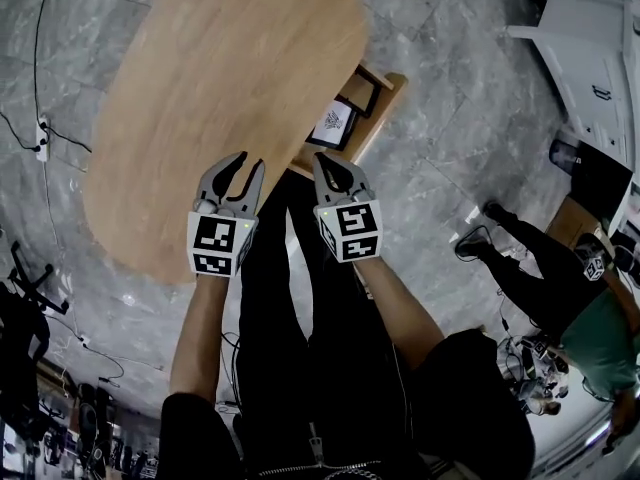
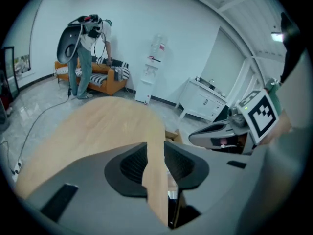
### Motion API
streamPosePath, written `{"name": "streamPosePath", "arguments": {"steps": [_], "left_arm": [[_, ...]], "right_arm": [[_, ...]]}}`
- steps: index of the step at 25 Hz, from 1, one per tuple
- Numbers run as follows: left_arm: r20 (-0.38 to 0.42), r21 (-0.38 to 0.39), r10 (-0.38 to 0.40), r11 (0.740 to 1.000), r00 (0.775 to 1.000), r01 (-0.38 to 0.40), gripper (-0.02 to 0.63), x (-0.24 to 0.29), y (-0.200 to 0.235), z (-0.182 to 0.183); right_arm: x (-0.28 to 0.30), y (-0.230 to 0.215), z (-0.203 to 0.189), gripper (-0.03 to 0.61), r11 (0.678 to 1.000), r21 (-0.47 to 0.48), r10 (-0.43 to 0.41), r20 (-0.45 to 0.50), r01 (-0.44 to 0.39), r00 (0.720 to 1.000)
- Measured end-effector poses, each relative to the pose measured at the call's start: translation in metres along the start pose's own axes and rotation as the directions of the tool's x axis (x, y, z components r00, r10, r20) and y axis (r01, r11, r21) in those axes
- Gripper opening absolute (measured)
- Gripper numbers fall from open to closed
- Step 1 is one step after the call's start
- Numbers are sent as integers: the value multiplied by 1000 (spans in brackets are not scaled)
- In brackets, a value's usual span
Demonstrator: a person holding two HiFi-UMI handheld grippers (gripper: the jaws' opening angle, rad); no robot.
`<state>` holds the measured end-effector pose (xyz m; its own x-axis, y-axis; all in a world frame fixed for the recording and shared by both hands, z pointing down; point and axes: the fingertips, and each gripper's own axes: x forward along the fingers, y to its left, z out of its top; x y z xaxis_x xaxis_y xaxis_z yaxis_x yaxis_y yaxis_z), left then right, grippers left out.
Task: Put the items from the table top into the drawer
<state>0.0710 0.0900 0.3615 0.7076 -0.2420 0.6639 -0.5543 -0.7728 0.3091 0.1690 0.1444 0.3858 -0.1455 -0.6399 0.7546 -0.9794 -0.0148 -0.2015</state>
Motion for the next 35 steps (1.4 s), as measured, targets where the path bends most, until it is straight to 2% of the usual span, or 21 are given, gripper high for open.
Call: {"name": "streamPosePath", "arguments": {"steps": [4, 7, 9, 10, 14, 17, 23, 29, 35], "left_arm": [[116, 9, 107, 994, 987, -109, 114, -21, 17, 49], [189, 12, 150, 988, 970, -155, 107, -35, 23, 78], [239, 26, 155, 986, 958, -166, 78, -45, 23, 97], [263, 35, 147, 986, 954, -161, 13, -51, 20, 104], [319, 52, 130, 987, 939, -154, 12, -70, 12, 127], [315, 54, 147, 984, 938, -173, 12, -82, 12, 138], [261, 63, 207, 971, 943, -230, 12, -113, 14, 159], [247, 32, 214, 973, 945, -229, 12, -138, 15, 167], [221, 45, 219, 971, 950, -235, 12, -150, 26, 164]], "right_arm": [[-18, 14, 57, 8, 1000, 7, 20, 117, -21, 993], [-30, 22, 92, 8, 1000, -2, 29, 198, -30, 980], [-34, 28, 108, 7, 999, -16, 34, 223, -31, 974], [-35, 31, 112, 6, 999, -19, 31, 221, -27, 975], [-43, 39, 131, 6, 1000, -17, 22, 230, -19, 973], [-56, 48, 151, 6, 999, -40, 24, 242, -15, 970], [-71, 56, 173, 6, 999, -36, -7, 194, 15, 981], [-92, 76, 180, 6, 1000, -22, -1, 177, 4, 984], [-103, 85, 189, 6, 999, -23, -21, 176, 25, 984]]}}
